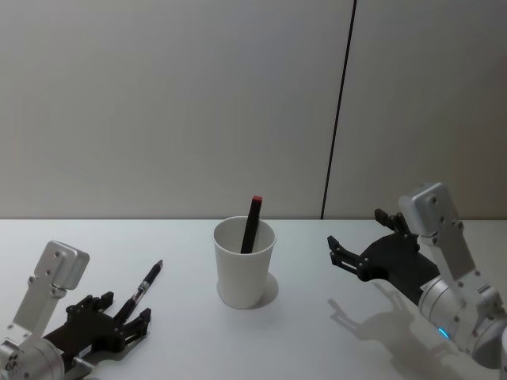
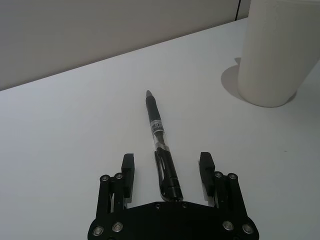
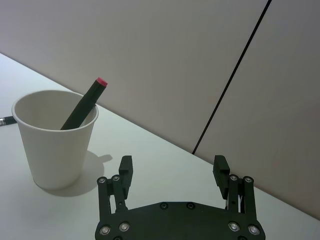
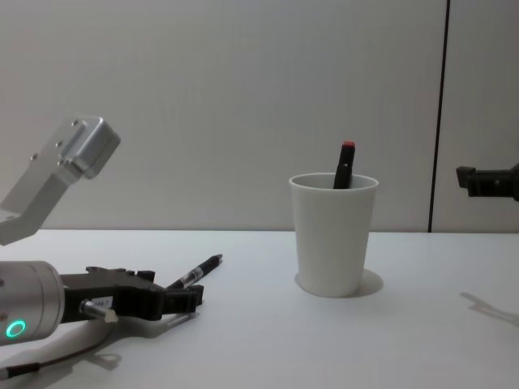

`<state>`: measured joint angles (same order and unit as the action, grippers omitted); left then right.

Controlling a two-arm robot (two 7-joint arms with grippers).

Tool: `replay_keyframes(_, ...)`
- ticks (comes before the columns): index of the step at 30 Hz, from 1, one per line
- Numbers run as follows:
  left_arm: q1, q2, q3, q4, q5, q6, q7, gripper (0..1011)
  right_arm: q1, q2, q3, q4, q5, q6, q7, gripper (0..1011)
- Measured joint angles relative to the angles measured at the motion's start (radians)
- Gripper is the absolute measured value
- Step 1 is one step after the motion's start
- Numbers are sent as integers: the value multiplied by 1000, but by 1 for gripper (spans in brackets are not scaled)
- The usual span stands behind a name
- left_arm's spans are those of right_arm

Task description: Place the pen into the pen holder.

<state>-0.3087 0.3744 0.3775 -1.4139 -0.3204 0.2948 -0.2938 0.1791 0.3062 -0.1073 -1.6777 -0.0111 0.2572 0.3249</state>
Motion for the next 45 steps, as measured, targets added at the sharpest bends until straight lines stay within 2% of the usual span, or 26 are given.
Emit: replay_keyframes(45, 0, 0, 0, 2, 2, 1, 0, 528, 0, 0, 0, 0, 0, 0, 0, 1001)
